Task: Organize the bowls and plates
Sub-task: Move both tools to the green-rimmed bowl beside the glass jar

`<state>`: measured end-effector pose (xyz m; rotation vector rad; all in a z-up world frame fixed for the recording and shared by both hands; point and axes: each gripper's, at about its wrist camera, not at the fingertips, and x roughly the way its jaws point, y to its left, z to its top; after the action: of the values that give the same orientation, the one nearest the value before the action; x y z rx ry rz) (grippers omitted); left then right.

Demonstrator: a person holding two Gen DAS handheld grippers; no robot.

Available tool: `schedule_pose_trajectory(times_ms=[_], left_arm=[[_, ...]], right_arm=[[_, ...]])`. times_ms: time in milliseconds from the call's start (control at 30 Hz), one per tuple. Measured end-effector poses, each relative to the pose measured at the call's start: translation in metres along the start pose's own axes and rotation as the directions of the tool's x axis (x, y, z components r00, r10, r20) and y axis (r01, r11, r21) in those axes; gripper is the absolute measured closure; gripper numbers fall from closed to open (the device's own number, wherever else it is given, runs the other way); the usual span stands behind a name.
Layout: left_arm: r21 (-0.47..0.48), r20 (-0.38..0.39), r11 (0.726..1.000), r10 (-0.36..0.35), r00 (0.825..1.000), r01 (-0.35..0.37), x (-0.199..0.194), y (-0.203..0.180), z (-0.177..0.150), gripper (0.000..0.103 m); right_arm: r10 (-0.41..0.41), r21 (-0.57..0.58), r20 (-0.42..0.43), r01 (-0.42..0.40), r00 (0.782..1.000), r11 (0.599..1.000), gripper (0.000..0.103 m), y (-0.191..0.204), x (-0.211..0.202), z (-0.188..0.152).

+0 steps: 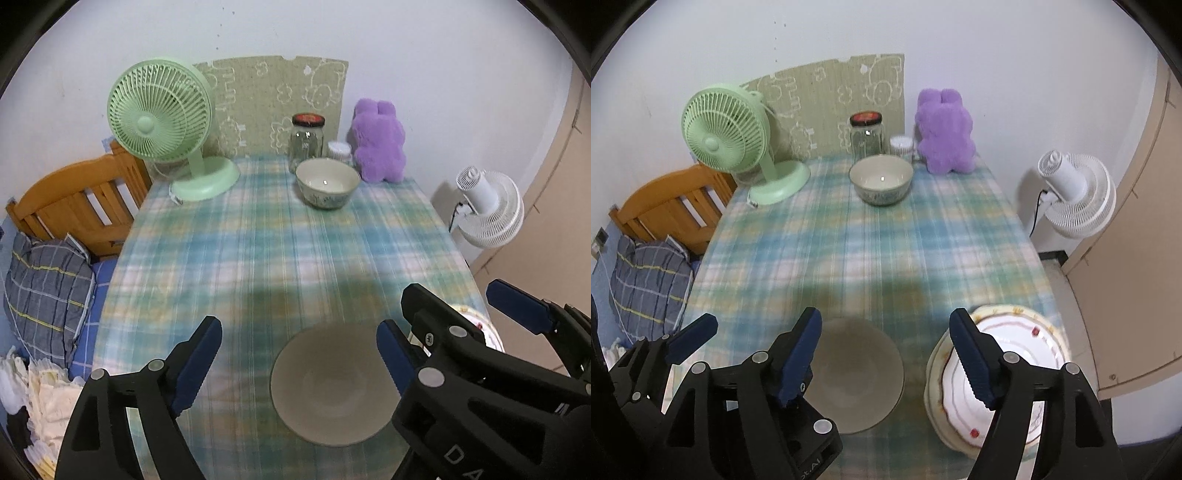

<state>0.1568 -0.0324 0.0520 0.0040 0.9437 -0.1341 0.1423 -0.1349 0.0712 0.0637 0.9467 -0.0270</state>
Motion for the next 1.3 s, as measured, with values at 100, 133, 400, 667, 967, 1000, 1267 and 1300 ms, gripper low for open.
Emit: schedule_pose_trajectory(times_ms=[100,133,400,667,967,1000,1267,1300], left_arm=[[-0.008,0.013,1.0,0.022,1.0,-0.022,0.004,-0.004,0.012,0.016],[-0.016,0.013,0.999,0.036,0.999,-0.035,0.007,-0.007,0.017,0.016],[-0.061,0.032,0.996,0.069,0.997,-0.067,0.029,-0.026,0.058,0.016],[-0.097,0.051,0.987,0.132,0.99,-0.127,0.056,-0.043,0.103,0.016],[-0.121,0.06,0.973,0.206,0.977,-0.198,0.091,-0.051,0.142,0.016],[-0.124,0.061,0.971,0.211,0.976,-0.202,0.094,-0.05,0.144,0.016],[-0.124,0.08,0.974,0.201,0.976,-0.19,0.126,-0.047,0.17,0.023],[-0.129,0.078,0.973,0.204,0.976,-0.193,0.13,-0.046,0.172,0.023]], right_arm=[[0.014,-0.011,0.016,-0.014,1.0,1.0,0.028,-0.005,0.004,0.012],[0.02,-0.014,0.02,-0.02,1.0,1.0,0.028,-0.007,0.006,0.017],[0.061,-0.059,0.026,-0.06,0.998,0.996,0.028,-0.029,0.028,0.064],[0.107,-0.102,0.042,-0.102,0.993,0.99,0.028,-0.048,0.059,0.113],[0.153,-0.127,0.052,-0.146,0.987,0.981,0.028,-0.061,0.101,0.161],[0.157,-0.128,0.053,-0.149,0.986,0.981,0.028,-0.062,0.105,0.164],[0.155,-0.125,0.068,-0.146,0.986,0.981,0.028,-0.063,0.14,0.192],[0.149,-0.13,0.07,-0.139,0.986,0.982,0.028,-0.062,0.144,0.194]])
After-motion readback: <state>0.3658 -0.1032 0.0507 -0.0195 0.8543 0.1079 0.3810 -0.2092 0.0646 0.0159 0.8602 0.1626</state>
